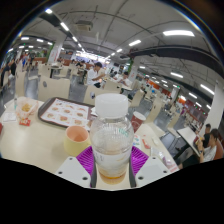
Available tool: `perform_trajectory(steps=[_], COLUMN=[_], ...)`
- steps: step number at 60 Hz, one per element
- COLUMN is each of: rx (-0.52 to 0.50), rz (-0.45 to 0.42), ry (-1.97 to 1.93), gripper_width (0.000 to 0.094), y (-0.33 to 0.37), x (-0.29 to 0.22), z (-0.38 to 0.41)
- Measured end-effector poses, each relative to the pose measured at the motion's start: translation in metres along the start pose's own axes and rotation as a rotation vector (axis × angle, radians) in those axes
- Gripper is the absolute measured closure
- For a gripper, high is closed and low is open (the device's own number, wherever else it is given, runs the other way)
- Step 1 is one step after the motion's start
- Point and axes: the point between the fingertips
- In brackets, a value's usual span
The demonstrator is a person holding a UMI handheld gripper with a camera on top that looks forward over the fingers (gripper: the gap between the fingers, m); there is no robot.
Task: Pour water
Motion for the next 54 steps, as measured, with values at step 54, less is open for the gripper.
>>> perform_trajectory(steps=[54], rx=[0.364], rz=[0.099], ry=[1.599], gripper_width=[0.0501], y=[-0.111], x=[-0.092], z=[-0.018])
Point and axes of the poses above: the point between the fingertips, and its own axes, seen from behind it with the camera up: z to the left, x down, y backward, against the way the camera looks, and after that the axes turned 5 degrees about -x, right-handed
